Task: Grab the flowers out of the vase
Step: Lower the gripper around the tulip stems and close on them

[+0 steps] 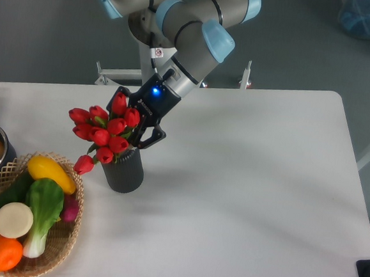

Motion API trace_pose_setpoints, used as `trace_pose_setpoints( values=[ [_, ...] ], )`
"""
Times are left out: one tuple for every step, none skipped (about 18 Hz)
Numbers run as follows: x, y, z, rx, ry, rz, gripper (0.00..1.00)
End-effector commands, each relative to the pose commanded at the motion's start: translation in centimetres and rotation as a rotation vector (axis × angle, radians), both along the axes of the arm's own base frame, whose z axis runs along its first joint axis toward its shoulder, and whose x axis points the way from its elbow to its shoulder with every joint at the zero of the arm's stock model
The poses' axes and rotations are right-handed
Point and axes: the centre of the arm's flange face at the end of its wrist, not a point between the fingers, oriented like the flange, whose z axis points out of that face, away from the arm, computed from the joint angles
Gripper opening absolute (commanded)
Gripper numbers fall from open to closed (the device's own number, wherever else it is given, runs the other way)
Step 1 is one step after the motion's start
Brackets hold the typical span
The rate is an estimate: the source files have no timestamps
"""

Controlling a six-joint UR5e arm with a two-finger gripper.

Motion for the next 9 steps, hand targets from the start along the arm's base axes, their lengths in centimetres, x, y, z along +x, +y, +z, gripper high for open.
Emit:
trace_pose_setpoints(
  values=[
    [-0.1, 0.0, 0.1, 0.008, -0.004, 0.001, 0.00],
    [-0.4, -0.1, 0.4, 0.018, -0.006, 0.005, 0.00],
    [-0.8, -0.3, 0.6, 0.028, -0.007, 0.012, 0.00],
    [-0.9, -0.4, 1.0, 0.042, -0.012, 0.014, 0.00],
    [-0.8, -0.4, 1.4, 0.057, -0.016, 0.011, 0.00],
    [-0.9, -0.4, 1.6, 0.068, -0.025, 0.013, 0.00],
    [-1.2, -0.5, 1.9, 0.079, -0.027, 0.018, 0.00],
    [-1.3, -0.6, 2.2, 0.089, -0.031, 0.019, 0.00],
    [-1.2, -0.7, 2.5, 0.100, -0.031, 0.018, 0.00]
  ],
)
